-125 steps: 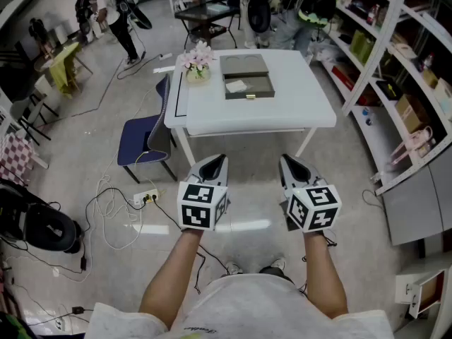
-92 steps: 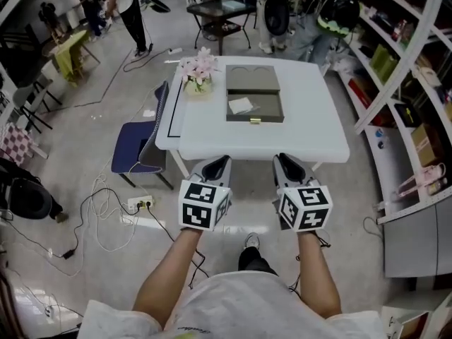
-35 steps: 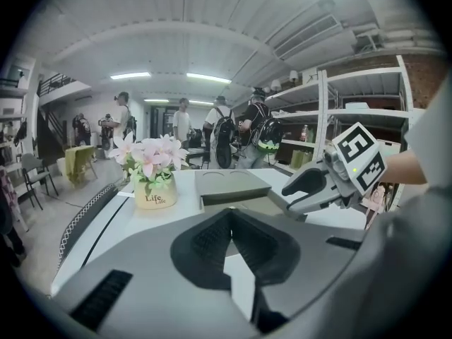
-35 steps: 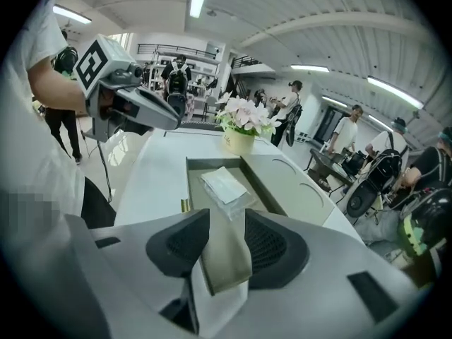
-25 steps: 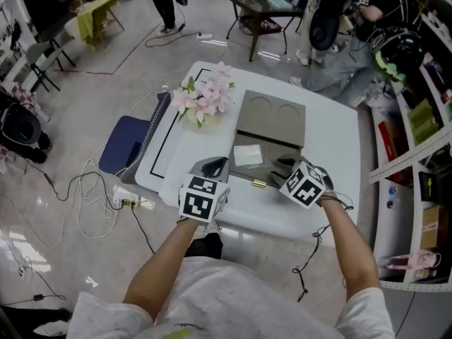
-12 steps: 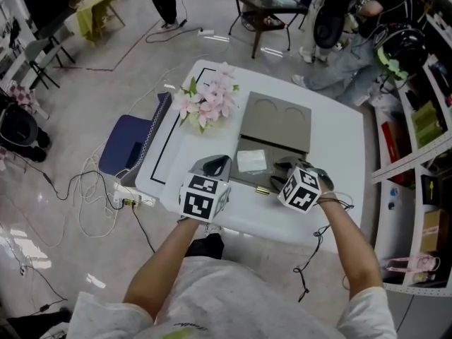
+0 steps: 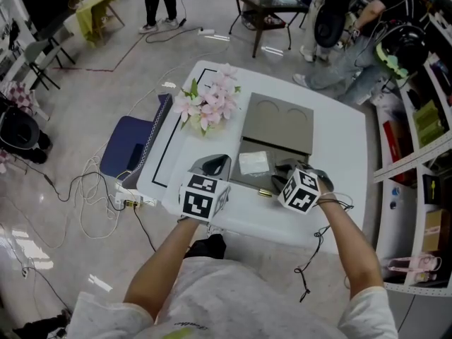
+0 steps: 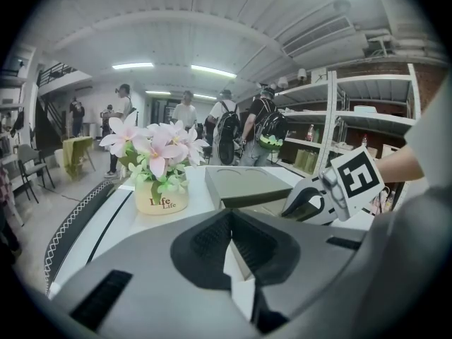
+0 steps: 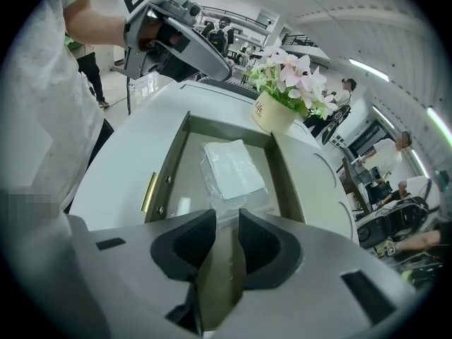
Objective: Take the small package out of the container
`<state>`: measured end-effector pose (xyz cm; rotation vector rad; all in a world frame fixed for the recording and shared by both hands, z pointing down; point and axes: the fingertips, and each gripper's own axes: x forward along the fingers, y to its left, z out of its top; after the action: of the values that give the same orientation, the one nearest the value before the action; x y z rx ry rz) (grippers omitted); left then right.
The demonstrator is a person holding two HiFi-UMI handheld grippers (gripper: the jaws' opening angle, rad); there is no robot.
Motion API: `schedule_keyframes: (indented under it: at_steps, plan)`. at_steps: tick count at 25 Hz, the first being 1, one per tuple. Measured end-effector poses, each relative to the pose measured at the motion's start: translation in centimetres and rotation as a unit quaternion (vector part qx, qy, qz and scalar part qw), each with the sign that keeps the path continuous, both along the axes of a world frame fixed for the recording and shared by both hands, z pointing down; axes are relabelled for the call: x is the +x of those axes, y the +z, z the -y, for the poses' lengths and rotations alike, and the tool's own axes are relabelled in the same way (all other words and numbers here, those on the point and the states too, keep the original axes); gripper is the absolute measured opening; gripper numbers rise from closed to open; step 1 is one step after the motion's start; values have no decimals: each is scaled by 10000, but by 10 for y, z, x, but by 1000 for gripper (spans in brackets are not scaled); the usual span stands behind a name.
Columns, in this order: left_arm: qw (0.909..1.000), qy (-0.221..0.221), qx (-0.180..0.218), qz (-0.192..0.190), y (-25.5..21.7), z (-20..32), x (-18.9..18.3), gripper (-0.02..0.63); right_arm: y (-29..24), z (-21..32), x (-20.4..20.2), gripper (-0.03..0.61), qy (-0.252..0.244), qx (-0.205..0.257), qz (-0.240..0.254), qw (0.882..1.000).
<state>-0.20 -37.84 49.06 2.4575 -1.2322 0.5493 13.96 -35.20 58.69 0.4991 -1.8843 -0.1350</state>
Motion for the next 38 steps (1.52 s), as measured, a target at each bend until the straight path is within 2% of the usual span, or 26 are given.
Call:
schedule_keyframes:
  at_steps: [10, 17, 25, 38]
  plan:
    - [10000, 48, -22, -6, 2, 7, -1, 5, -1, 3, -4, 12, 97, 142, 153, 9997]
    - [9999, 148, -2, -37, -3, 15, 2, 5, -7, -2, -8, 8, 191, 198, 360, 9990]
    - [9988, 477, 72, -81, -13, 20, 24, 5, -34, 2, -11, 8, 544, 535, 759, 9942]
    - [9962, 826, 218, -156, -28, 17, 50, 5, -83, 2, -5, 8, 1158, 1023, 1430, 9776]
